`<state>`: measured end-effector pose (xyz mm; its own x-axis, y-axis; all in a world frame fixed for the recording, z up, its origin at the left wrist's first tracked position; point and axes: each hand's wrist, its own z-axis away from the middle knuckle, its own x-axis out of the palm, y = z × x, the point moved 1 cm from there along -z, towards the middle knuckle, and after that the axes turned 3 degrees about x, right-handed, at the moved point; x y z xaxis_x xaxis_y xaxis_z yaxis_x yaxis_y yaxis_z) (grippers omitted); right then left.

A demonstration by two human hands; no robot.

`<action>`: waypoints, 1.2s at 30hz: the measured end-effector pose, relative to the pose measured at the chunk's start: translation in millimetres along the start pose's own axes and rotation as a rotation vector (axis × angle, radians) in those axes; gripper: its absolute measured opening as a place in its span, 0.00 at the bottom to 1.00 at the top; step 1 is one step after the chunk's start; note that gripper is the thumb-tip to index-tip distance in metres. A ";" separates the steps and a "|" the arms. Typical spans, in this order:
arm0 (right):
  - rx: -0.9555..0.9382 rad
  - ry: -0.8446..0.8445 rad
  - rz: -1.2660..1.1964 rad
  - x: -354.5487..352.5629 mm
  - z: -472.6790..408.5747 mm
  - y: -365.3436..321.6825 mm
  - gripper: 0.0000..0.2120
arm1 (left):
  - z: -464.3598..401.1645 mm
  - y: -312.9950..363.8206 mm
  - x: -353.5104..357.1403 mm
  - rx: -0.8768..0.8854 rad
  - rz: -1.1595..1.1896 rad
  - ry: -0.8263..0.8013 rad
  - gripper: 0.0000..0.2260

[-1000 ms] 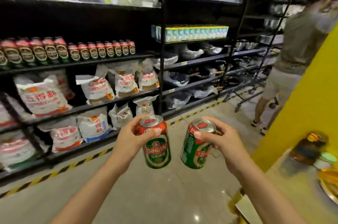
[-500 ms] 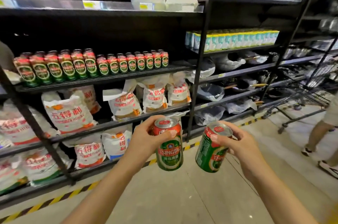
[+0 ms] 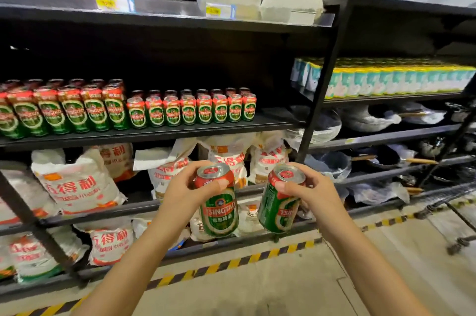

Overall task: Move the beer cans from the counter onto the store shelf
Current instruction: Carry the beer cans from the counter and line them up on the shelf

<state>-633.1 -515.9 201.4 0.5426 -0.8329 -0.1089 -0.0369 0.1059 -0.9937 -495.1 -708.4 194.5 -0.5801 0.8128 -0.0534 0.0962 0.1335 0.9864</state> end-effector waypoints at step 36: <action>-0.017 -0.078 -0.086 -128.2 -550.7 31.0 0.15 | -555.4 -57.7 183.3 0.112 -0.283 -0.032 0.20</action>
<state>-1165.9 -705.0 169.8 0.6079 -0.7937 -0.0214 -0.0009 0.0263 -0.9997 -1056.2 -882.1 214.2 -0.5713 0.7513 -0.3306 0.0235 0.4175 0.9084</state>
